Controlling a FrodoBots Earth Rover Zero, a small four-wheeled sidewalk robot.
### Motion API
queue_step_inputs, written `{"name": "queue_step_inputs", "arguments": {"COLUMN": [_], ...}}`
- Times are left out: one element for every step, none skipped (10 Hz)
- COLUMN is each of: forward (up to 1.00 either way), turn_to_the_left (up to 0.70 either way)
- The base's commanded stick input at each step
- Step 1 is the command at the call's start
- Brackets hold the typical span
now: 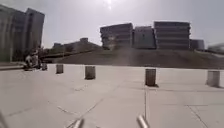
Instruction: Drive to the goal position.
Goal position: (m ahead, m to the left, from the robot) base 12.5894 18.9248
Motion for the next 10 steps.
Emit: {"name": "queue_step_inputs", "arguments": {"forward": [0.7, 0.7, 0.7, 0.7, 0.7, 0.7, 0.7, 0.7, 0.7, 0.7], "turn_to_the_left": [0.01, 0.01, 0.01, 0.01, 0.01, 0.01, 0.01, 0.01, 0.01, 0.01]}}
